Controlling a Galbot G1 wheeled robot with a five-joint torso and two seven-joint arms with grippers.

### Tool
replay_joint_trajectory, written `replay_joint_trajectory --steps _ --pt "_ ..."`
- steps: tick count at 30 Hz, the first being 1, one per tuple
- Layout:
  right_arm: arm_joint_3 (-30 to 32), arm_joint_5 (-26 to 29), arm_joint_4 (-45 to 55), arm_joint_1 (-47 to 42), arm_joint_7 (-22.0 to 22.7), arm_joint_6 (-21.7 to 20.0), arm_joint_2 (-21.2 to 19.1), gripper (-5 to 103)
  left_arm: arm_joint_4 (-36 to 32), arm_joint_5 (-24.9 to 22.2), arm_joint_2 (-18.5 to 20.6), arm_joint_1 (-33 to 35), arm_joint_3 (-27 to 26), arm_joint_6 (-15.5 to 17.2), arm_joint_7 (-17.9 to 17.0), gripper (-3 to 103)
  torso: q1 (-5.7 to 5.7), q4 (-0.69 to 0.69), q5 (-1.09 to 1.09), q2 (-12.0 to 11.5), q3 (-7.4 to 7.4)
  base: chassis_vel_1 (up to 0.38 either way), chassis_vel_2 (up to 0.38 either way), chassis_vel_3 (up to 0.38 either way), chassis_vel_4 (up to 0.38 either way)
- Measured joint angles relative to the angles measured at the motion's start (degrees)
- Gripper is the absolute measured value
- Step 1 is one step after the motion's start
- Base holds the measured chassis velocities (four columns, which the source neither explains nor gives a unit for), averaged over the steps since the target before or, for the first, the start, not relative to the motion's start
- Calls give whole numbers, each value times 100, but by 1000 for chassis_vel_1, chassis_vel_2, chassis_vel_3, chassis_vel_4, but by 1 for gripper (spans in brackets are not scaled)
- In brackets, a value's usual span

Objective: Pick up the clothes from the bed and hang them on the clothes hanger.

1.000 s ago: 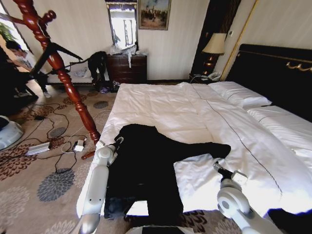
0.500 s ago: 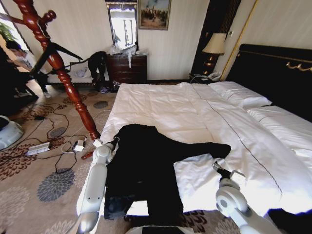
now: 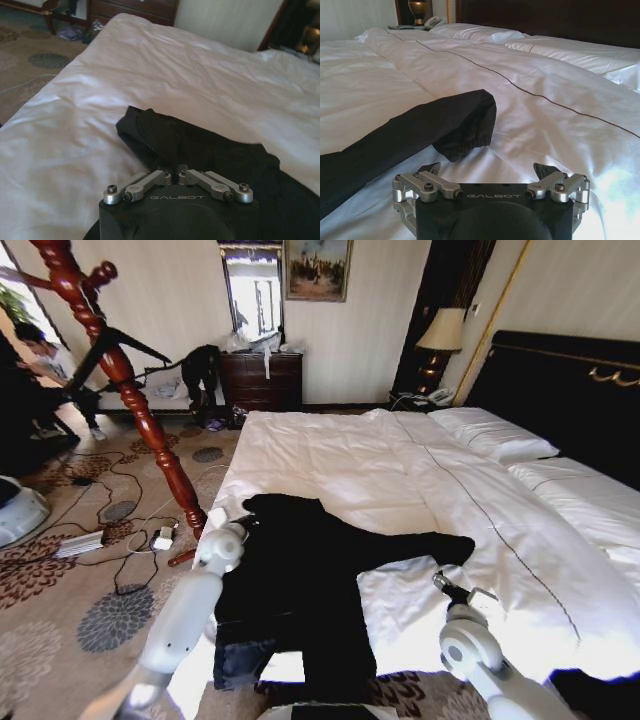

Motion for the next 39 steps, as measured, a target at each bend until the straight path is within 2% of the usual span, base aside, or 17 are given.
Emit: replay_joint_trajectory --steps 6,11,12,15,18,20,21,22,25,27,30,31,32,34,37,38,39 --pt "-16 -2 0 -1 -16 1 20 100 211 23 -113 -364 675 343 -507 -2 0 6 -1 0 0 0 0 0 0" --pt "19 -25 13 -78 -21 3 33 100 511 -47 -494 -525 580 268 -683 7 0 5 -1 0 1 0 0 0 0" --pt "31 -60 16 -122 -28 8 45 100 697 -233 -844 -680 383 46 -672 19 0 5 -2 0 1 0 0 0 0" --pt "22 -149 11 -172 -44 16 86 100 886 -662 -1391 -981 121 -258 -597 29 0 2 0 0 0 0 0 0 0" --pt "8 -211 11 -200 -67 27 112 100 979 -774 -1566 -1101 83 -337 -564 34 0 2 0 0 0 0 0 0 0" --pt "5 -358 33 -279 -147 76 138 100 1116 -687 -1682 -1194 140 -442 -534 51 0 2 0 -1 0 0 0 0 0" --pt "5 -358 33 -279 -147 76 138 100 1116 -687 -1682 -1194 140 -442 -534 51 0 2 0 -1 0 0 0 0 0" --pt "15 -414 62 -319 -175 89 138 100 1110 -609 -1669 -1174 172 -489 -516 51 1 3 0 -1 0 0 0 0 0" --pt "132 -493 223 -485 -214 116 125 100 595 -586 -1323 -804 124 -487 -704 67 1 1 -3 -1 0 0 0 0 0" --pt "163 -501 260 -515 -215 120 124 100 330 -657 -1140 -627 31 -448 -864 67 0 2 -2 0 0 0 0 0 0" --pt "245 -520 430 -631 -218 145 121 100 -749 -749 -320 172 -324 -222 -1415 84 1 6 -3 0 0 0 0 0 0" --pt "257 -529 490 -661 -218 153 124 100 -1157 -668 -21 598 -546 -152 -1500 84 0 7 -3 0 0 0 0 0 0" --pt "256 -537 569 -687 -218 158 125 100 -1627 -556 293 1300 -971 -91 -1545 93 -1 8 -5 0 -1 0 0 0 0" --pt "250 -539 594 -687 -218 159 126 100 -1770 -534 375 1568 -1151 -80 -1551 93 -1 8 -5 0 -1 0 0 0 0" --pt "123 -624 781 -628 -359 273 128 100 -2599 -320 508 3252 -2188 -155 -1429 100 -1 6 -5 1 -1 0 0 0 0" --pt "123 -624 781 -628 -359 273 128 100 -2599 -320 508 3252 -2188 -155 -1429 100 -1 6 -5 1 -1 0 0 0 0" --pt "71 -681 861 -605 -517 392 120 100 -2858 -142 435 3753 -2448 -222 -1371 100 -1 4 -4 0 -1 0 0 0 0"
